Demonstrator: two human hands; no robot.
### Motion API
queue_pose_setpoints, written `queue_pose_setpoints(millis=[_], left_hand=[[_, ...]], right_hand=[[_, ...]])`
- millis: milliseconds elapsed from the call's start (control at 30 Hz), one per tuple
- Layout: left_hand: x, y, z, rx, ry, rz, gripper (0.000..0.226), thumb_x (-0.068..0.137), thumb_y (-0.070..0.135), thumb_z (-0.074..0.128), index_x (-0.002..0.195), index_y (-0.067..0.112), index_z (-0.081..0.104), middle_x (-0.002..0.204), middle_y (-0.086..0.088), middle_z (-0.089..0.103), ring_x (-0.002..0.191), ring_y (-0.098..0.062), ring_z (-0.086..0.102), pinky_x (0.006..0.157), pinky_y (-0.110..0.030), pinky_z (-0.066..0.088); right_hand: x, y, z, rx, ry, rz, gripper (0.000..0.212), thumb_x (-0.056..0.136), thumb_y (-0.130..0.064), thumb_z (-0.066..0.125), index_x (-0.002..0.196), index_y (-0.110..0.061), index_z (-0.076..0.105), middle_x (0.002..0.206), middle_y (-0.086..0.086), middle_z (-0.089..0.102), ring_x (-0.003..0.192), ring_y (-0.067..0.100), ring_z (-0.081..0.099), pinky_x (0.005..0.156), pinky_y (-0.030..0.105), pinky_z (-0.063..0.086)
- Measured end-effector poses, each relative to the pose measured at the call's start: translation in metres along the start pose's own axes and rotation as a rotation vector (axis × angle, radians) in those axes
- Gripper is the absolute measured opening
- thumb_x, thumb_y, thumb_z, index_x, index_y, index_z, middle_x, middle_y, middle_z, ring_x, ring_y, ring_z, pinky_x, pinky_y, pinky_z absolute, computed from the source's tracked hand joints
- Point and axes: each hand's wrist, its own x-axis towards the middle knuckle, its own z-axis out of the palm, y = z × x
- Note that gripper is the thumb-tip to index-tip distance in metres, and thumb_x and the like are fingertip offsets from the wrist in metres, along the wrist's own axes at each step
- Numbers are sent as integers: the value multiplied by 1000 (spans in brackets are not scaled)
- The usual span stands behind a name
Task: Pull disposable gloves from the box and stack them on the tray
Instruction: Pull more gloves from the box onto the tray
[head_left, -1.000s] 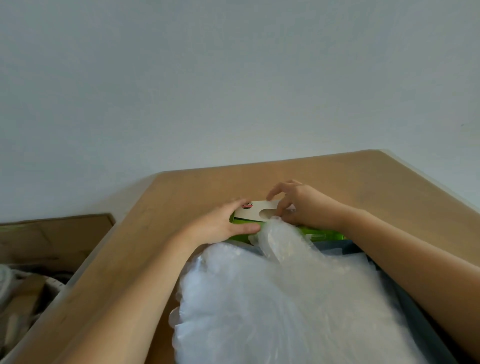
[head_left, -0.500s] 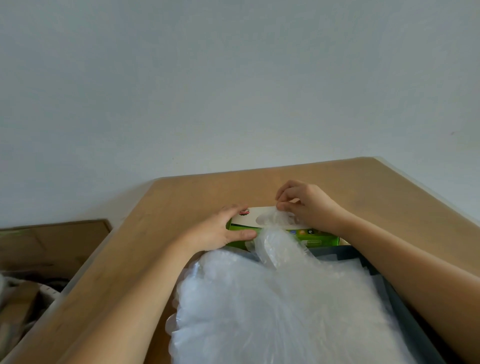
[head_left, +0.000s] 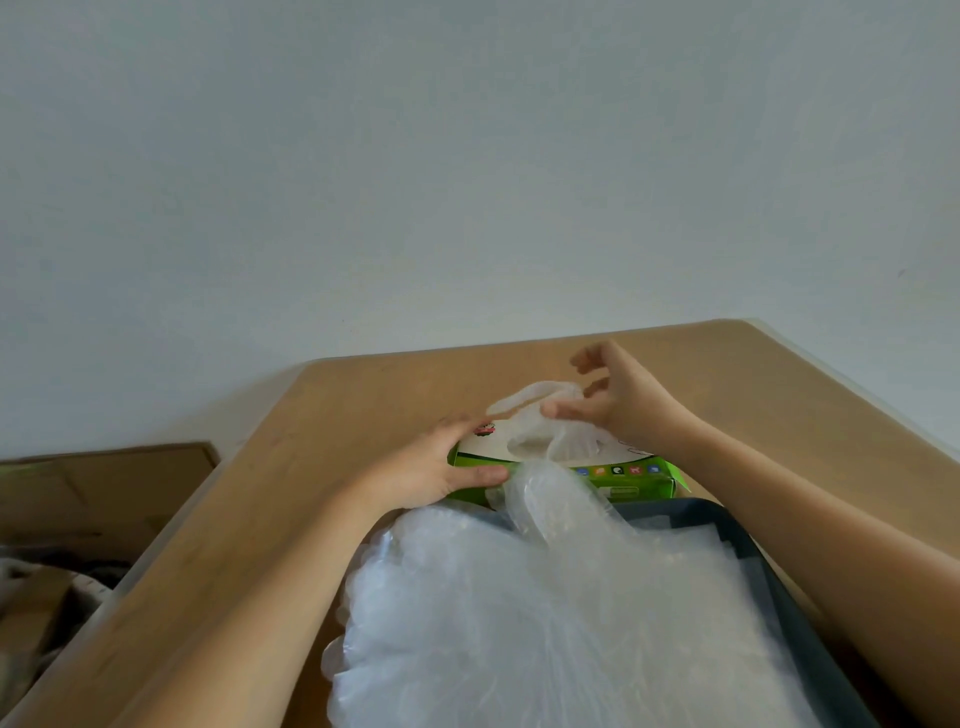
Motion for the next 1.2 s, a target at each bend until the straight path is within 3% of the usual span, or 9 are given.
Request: queue_pose_setpoints(millis=[100,233,367,533,700,867,967,1100,1200], left_hand=[[0,1,0,-12,0,1,68,83,49,63,144,32,37,135,14,40,123,-5,39,99,-19,30],[-1,2,0,-20,-3,0,67,85,45,63,145,31,36,138,14,39,123,-3,37,99,-15,27],[-1,2,-1,-8,6,-11,68,85,45,64,145,32,36,141,14,39,126,-3,36,101,-16,26],[-3,8,-4,-28,54,2,67,79,39,74,139,31,46,137,13,48,128,-8,44,102,-20,33],[-9,34,-17,-145,243,129,41,79,28,76,115,40,60,121,16,62,113,1,57,104,-29,43],[-9,63,-9,-174,142,84,47,68,42,83,109,35,63,108,16,66,95,2,63,89,-23,51],[2,79,-1,-40,122,36,56,67,44,83,115,27,58,111,16,61,99,-1,59,84,-18,47],[22,93,3,31,235,25,27,76,39,78,79,20,59,77,13,58,72,-2,55,60,-14,39],[30,91,2,-58,318,27,22,81,27,76,66,15,65,64,8,63,59,-3,54,65,-22,43]], right_hand=[[-5,-7,0,-199,-101,-178,79,50,-51,85,114,-26,47,108,-15,39,90,-5,43,72,9,35],[2,-5,0,-209,77,-104,29,71,-10,79,88,-20,58,83,-8,58,75,12,54,54,7,36],[4,-4,-10,-37,74,37,4,82,-12,71,81,-16,71,80,1,70,69,14,61,62,18,48],[-5,-18,-26,35,-105,-34,18,88,-8,60,88,-13,78,78,-1,74,67,5,62,61,11,46],[-9,-24,-42,84,-483,41,25,99,-11,48,107,-12,72,114,3,70,107,16,65,91,20,51],[-7,-31,-44,-136,-100,-147,23,83,-7,69,73,-27,72,88,-5,71,78,7,62,68,5,43],[-7,-30,-40,-90,-87,-118,11,85,-11,67,76,-17,72,71,-4,67,60,2,55,58,9,42],[-4,-24,-35,13,-95,-34,23,91,-17,62,70,-13,69,65,3,61,59,12,52,60,21,44],[-2,-21,-34,180,-74,26,22,93,-12,60,75,-3,70,72,10,67,62,14,60,62,20,52]])
